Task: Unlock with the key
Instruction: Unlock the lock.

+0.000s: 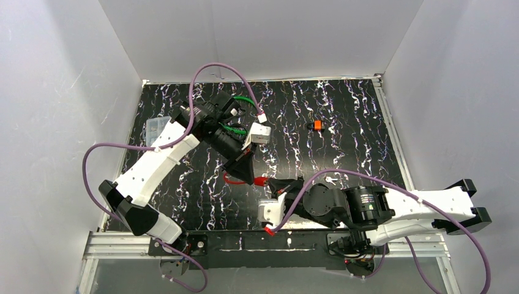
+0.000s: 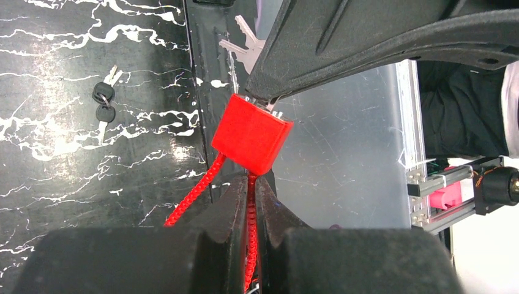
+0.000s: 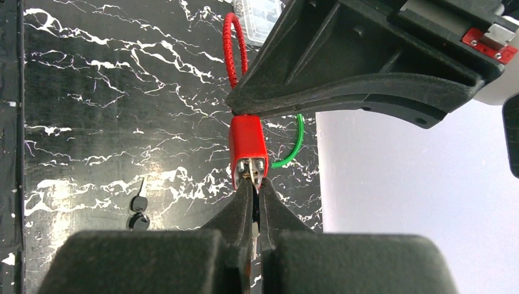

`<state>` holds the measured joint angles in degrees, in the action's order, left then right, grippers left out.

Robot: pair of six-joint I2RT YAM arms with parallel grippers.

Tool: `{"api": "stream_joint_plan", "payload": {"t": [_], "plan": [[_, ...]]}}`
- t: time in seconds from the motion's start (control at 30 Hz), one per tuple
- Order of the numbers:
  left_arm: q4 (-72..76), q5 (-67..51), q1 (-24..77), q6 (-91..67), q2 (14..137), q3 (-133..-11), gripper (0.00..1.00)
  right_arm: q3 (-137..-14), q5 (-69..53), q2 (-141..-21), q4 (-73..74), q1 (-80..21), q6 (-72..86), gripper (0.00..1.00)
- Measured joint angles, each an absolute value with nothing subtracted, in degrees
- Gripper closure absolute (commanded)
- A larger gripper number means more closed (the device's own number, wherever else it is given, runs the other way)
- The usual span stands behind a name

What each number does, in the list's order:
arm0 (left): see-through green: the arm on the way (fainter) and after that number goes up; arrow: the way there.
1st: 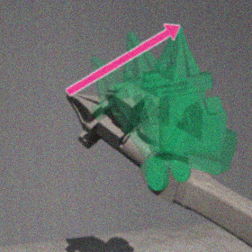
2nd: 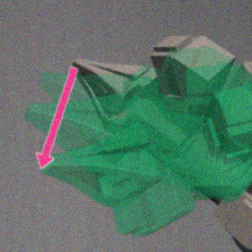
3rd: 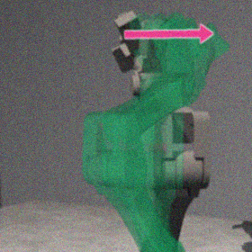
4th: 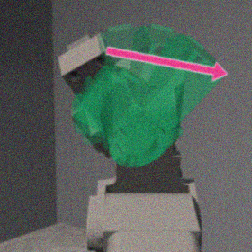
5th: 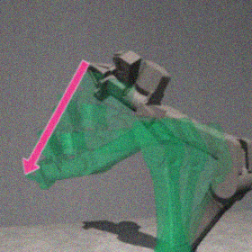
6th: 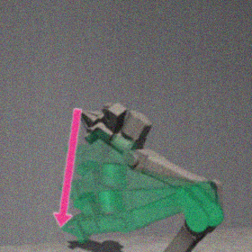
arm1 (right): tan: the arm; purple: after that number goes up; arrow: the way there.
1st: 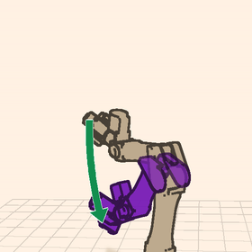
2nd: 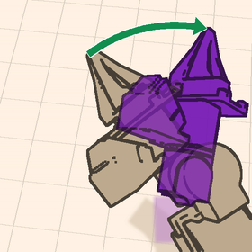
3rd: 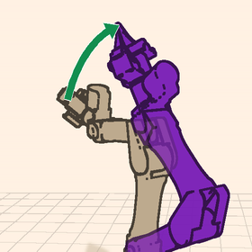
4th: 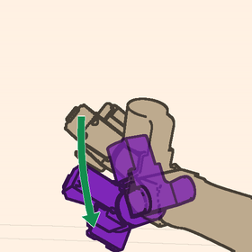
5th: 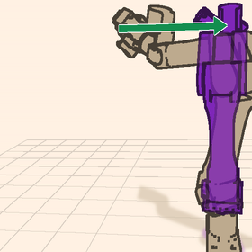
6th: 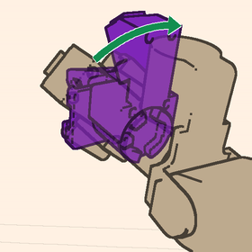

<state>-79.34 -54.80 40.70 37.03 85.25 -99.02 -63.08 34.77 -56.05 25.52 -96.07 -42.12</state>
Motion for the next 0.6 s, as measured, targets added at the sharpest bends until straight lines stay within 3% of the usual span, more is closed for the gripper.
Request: {"api": "stream_joint_plan", "payload": {"t": [0.27,0.47,0.6], "plan": [[-77.67,-53.85,40.62,34.22,84.41,-98.98,1.00,-60.55,35.29,-55.11,22.03,-96.03,-40.42,0.96],[-75.87,-53.34,40.60,33.07,83.06,-98.93,1.00,-60.53,33.69,-54.85,21.37,-96.01,-37.07,0.44],[-75.12,-53.92,40.82,32.41,82.61,-98.16,1.00,-60.60,31.93,-53.94,21.41,-95.68,-35.19,0.39]]}}
